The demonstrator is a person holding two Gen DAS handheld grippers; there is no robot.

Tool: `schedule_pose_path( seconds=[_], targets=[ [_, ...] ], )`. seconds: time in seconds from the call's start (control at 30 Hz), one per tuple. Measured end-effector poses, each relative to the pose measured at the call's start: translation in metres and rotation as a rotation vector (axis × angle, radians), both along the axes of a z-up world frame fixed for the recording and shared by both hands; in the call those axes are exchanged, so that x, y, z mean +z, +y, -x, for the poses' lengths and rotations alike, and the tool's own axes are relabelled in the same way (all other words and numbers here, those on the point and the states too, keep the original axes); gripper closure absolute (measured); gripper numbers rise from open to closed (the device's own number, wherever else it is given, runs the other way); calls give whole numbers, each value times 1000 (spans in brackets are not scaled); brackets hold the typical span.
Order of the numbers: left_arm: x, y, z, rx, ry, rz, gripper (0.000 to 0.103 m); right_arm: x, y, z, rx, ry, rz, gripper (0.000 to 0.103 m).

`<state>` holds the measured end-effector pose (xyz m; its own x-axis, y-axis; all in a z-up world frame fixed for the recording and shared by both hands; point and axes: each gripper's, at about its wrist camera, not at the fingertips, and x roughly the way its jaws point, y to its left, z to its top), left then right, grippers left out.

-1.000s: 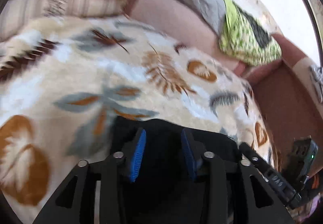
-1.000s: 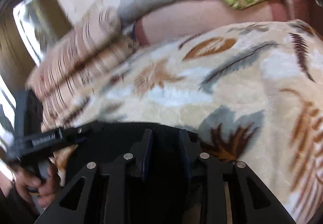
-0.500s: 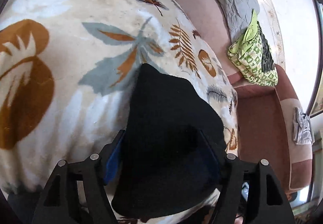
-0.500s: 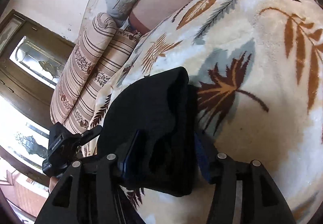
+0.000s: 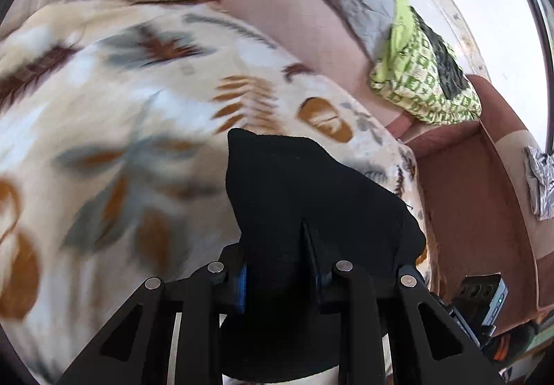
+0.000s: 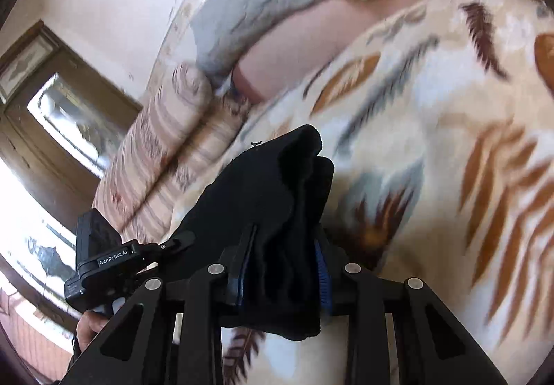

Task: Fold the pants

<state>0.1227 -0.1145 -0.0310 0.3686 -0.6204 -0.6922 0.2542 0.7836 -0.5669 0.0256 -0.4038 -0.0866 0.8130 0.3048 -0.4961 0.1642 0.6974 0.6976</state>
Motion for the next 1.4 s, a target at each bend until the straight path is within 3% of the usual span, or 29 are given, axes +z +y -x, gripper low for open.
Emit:
schedule_pose_path(
  seconds=[0.17,0.23,0.27,0.33,0.37,0.43,0.5,0.57,0.63,0.67,0.7,0.73,0.77,0.8,1.0,1.03,1.1,1.13,1.2,1.27,1.3,1.37,1.4],
  targets=[
    [-46,-52,-41,-64,0,-24,77,-14,-47,-24,-46,42,-20,73],
    [-72,-65,-55,-82,25,-42,68,-34,-61,-32,-58,124,-40,71],
    [-81,-65,-61,-62,48,-15,60,-49,-68,-34,-68,176,-83,69],
    [-83,-67,-68,-69,49,12,57,-59,-77,-30,-103,163,-171,70],
    [-82,-68,-71,-74,46,5,57,-54,-78,-27,-105,156,-165,69],
    [-75,-62,-73,-58,18,10,58,-42,-74,-19,-126,157,-106,67],
    [-56,-51,-69,21,-81,-2,62,-20,-69,-5,-158,109,-4,64],
    [-35,-43,-65,79,-215,22,64,15,-47,6,-150,24,272,64],
    [-28,-56,-69,24,-254,59,69,31,-19,3,-90,-19,458,74],
    [-32,-71,-73,-30,-240,57,75,30,-8,-2,-40,-11,477,79],
    [-41,-83,-77,-74,-212,46,76,19,2,-12,12,54,486,89],
    [-53,-96,-82,-121,-162,21,76,9,5,-20,26,133,499,94],
    [-71,-109,-88,-153,-104,-44,77,-15,6,-31,50,279,488,94],
    [-82,-115,-91,-137,-102,-117,76,-20,3,-31,52,282,459,94],
    [-90,-107,-102,-112,-84,-67,76,-6,-14,-27,30,160,333,94],
    [-90,-109,-102,-110,-87,-68,76,8,-16,-25,-20,100,382,87],
    [-92,-112,-101,-108,-104,-83,76,34,-10,-30,-100,-15,551,86],
    [-94,-116,-103,-108,-115,-96,76,36,-8,-37,-113,-26,585,85],
    [-78,-106,-82,-114,-132,-112,76,28,-5,-67,-83,12,584,85],
    [-74,-104,-78,-122,-136,-113,76,-13,-6,-105,-19,231,578,86],
    [-74,-104,-76,-119,-140,-121,76,-27,-8,-109,-7,269,562,85],
    [-71,-107,-72,-119,-168,-130,71,-23,-14,-106,-25,230,521,86],
    [-70,-109,-69,-127,-180,-127,59,-23,-15,-104,-25,229,510,85]
  ],
)
